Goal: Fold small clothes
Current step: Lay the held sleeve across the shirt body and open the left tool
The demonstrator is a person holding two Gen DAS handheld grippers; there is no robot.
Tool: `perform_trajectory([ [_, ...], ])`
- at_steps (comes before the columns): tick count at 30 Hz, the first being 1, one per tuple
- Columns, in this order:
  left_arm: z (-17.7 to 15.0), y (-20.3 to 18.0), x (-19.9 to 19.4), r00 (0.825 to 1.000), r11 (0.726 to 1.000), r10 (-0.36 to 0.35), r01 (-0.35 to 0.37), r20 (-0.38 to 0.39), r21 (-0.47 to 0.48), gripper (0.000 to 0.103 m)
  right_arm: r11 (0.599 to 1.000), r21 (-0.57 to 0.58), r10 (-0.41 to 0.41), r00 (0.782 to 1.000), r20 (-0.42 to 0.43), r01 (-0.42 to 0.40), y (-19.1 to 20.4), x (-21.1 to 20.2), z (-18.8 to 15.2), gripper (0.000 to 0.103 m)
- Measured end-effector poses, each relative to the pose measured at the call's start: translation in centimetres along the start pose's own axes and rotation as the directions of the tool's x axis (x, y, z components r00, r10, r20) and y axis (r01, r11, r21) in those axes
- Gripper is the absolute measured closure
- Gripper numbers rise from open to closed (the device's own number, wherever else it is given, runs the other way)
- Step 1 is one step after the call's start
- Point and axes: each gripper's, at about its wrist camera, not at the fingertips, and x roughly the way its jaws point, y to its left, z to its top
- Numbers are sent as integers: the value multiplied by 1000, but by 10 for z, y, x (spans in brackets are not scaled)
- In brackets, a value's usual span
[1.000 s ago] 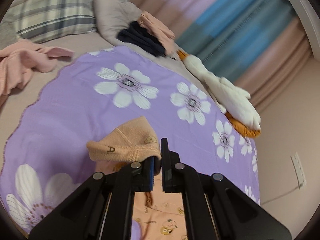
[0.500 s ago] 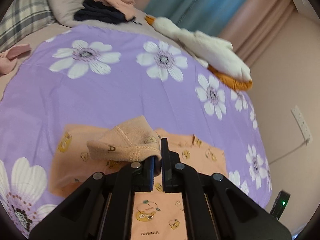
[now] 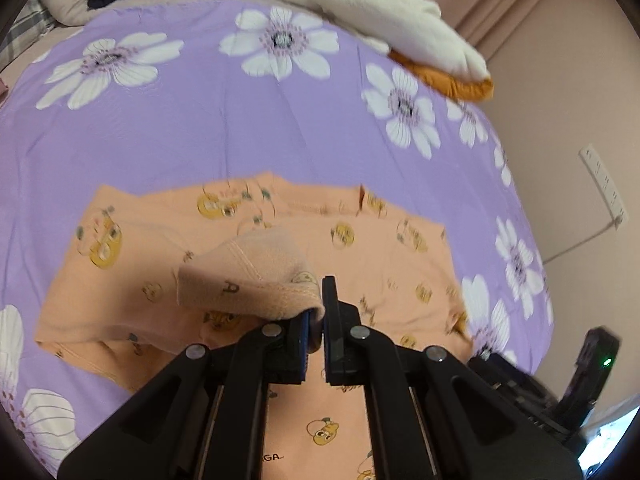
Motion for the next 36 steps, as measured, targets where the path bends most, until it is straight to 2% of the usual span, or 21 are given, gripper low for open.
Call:
perform_trajectory([
  [8,-25,13,40,990,999,47,-48,-131,-9,100,1000,3,-6,1000,-19,6,0,5,-3,16],
  [13,-29,22,44,990,998,13,-20,-141,-54,95,1000,-5,-15,999,-35,14,0,10,-6,16],
  [15,-28,22,40,988,998,4,-14,-155,-60,89,999,-11,-34,999,-39,34,0,11,-7,16],
  [17,-26,24,30,986,998,-13,3,-164,-62,73,999,-11,-34,998,-43,33,-1,12,-7,16],
  [18,-25,26,22,988,998,-21,11,-156,-67,69,1000,-9,-29,999,-44,29,-2,12,-7,16],
  [20,-23,32,4,993,997,-19,9,-116,-82,54,1000,-8,-23,999,-42,23,-2,11,-7,16],
  [22,-21,44,-22,999,995,4,-9,-48,-103,50,1000,-11,-22,999,-37,21,-1,10,-6,16],
  [25,-22,67,-55,998,989,61,-57,22,-137,48,1000,-21,-12,999,-35,11,4,11,-5,16],
  [28,-30,93,-77,987,972,152,-139,57,-190,48,999,-44,0,999,-34,-1,16,13,-2,16],
  [31,-42,122,-90,975,946,217,-197,51,-256,50,994,-103,18,999,-26,-20,37,14,1,16],
  [36,-59,153,-101,969,905,246,-219,28,-364,50,970,-235,54,998,-24,-58,82,19,1,16],
])
